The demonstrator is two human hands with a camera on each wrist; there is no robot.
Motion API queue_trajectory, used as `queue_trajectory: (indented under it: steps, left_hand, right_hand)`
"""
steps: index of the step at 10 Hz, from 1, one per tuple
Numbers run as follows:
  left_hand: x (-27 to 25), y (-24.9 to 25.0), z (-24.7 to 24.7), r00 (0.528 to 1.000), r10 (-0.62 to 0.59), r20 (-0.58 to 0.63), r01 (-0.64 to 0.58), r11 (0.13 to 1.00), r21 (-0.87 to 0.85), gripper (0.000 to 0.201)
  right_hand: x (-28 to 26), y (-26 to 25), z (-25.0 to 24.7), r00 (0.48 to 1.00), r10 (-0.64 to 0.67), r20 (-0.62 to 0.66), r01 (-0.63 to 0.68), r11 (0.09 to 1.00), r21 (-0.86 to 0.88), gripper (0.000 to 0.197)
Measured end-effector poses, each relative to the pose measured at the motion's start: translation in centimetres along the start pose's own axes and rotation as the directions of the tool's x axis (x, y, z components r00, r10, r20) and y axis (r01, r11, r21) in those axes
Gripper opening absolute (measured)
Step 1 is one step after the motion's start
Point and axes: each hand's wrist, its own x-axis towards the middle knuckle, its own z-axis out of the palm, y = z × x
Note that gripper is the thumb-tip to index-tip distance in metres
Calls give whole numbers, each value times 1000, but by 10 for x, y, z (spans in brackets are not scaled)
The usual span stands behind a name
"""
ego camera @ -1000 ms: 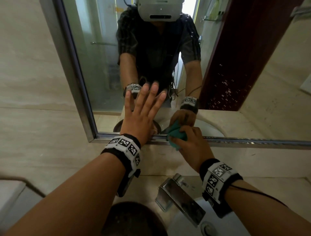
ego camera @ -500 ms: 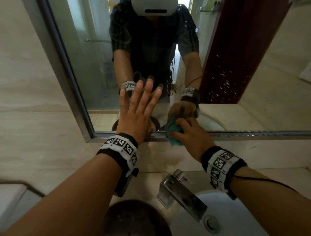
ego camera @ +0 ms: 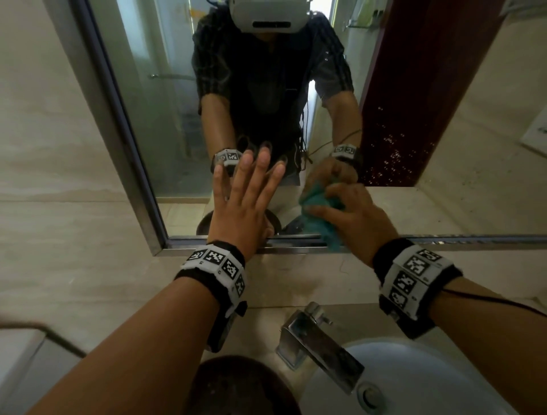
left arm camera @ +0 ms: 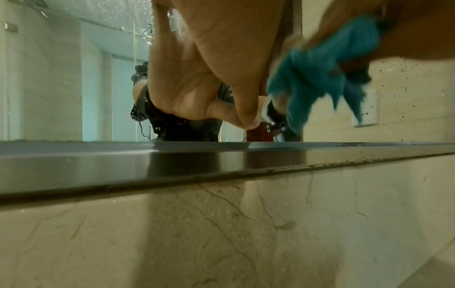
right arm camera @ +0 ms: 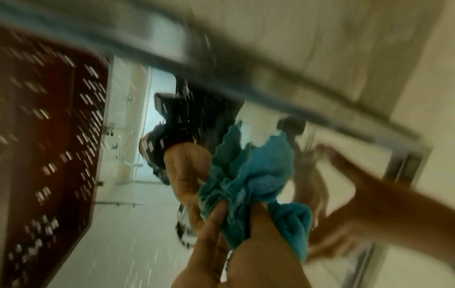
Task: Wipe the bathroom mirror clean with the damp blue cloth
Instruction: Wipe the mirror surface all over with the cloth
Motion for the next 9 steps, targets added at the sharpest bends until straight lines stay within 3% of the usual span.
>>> queue_trajectory:
  steps: [1, 2, 3, 4, 5, 6, 7, 8, 9]
  left_hand:
    - [-1, 1, 2, 1000, 0, -2, 0, 1000, 28, 124]
    - [0, 0, 3, 1000, -3, -16, 3, 999, 44, 125]
    - [0, 1, 2, 1000, 0, -19, 1, 999, 47, 122]
    - [-1, 1, 3, 1000, -3, -31, 4, 999, 33, 119]
    - [-1, 0, 5, 1000, -1, -30, 2, 999, 39, 122]
    - [0, -2, 6, 1000, -1, -19, 2, 998, 64, 124]
    - [-1, -1, 4, 1000, 11, -26, -10, 998, 54, 120]
    - [-1, -2, 6, 999, 18, -30, -17, 999, 52, 118]
    - [-1, -3, 7, 1000, 25, -10, -24, 998, 63, 119]
  right_hand:
    - [18, 6, -17, 999, 0, -46, -1, 1000, -30, 87]
    - [-4, 0, 3, 999, 9, -51, -6, 999, 51, 48]
    - [-3, 0, 7, 1000, -18, -11, 18, 1000, 13, 81]
    - [17, -2, -23, 969, -2, -247, 10, 1000, 30, 58]
    - [29, 3, -20, 951, 13, -309, 9, 998, 69, 42]
    - [16, -5, 0, 980, 61, -191, -43, 994, 98, 40]
    - [1, -13, 7, 966, -51, -253, 57, 998, 17, 25]
    - [22, -14, -20, 910, -29, -413, 75, 993, 95, 25]
    - [39, -14, -29, 884, 24, -467, -18, 1000, 17, 44]
